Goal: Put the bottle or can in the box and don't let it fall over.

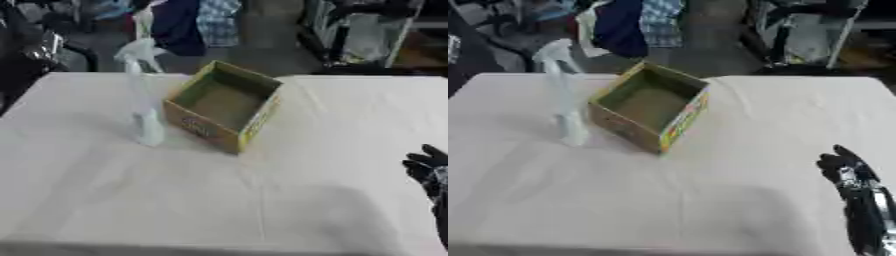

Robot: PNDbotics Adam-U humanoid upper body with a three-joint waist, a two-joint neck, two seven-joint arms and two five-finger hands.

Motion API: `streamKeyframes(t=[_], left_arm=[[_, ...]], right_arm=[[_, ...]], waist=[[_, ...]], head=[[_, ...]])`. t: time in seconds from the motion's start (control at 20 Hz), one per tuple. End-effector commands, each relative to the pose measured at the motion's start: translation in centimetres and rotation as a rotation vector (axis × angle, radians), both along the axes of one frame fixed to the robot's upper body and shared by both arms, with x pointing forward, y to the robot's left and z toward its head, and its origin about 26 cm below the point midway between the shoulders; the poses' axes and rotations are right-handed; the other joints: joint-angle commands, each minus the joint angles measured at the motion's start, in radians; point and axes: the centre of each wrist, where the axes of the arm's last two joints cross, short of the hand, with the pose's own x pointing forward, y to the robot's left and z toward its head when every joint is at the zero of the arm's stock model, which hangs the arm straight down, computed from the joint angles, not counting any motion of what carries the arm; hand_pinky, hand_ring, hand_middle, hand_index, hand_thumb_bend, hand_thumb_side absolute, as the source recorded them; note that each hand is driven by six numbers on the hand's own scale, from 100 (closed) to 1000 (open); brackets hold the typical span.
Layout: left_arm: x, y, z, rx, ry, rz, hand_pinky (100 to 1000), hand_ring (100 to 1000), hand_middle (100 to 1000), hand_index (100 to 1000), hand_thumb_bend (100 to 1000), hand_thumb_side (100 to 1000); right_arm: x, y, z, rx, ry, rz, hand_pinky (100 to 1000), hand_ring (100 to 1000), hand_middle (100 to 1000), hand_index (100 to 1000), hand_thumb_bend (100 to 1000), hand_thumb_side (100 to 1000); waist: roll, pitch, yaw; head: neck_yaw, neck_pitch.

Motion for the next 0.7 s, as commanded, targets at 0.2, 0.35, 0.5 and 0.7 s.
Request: streamKeyframes(t=[0.2,0.35,0.5,0.7], left_arm=[[-0.01,0.23,0.96,0.029,-0.011,0.003,997,1000,1000,1000,100,419],[0.00,0.33,1.03,0.033,-0.009,0.007,994,1000,1000,1000,100,417],[0.08,0.38,1.13,0.036,-0.002,0.009,982,1000,1000,1000,100,442],[0.92,0.64,1.95,0.066,0.062,0.002,946,1000,1000,1000,100,492]], right_arm=[[0.29,-0.35,0.85,-0.013,-0.027,0.004,893,798,726,875,100,702],[0.33,-0.32,0.89,-0.015,-0.029,0.007,893,798,726,875,100,701],[0.29,-0.40,0.83,-0.016,-0.026,0.004,893,798,726,875,100,702],[0.32,-0.32,0.85,-0.019,-0.025,0.011,893,798,726,878,100,700]], waist=[[0.000,-0.010,0.005],[0.000,-0.010,0.007],[0.000,-0.011,0.009],[0.001,-0.015,0.007]], head=[[-0.018,0.006],[-0.017,0.006],[-0.023,0.006],[-0.024,0.006]])
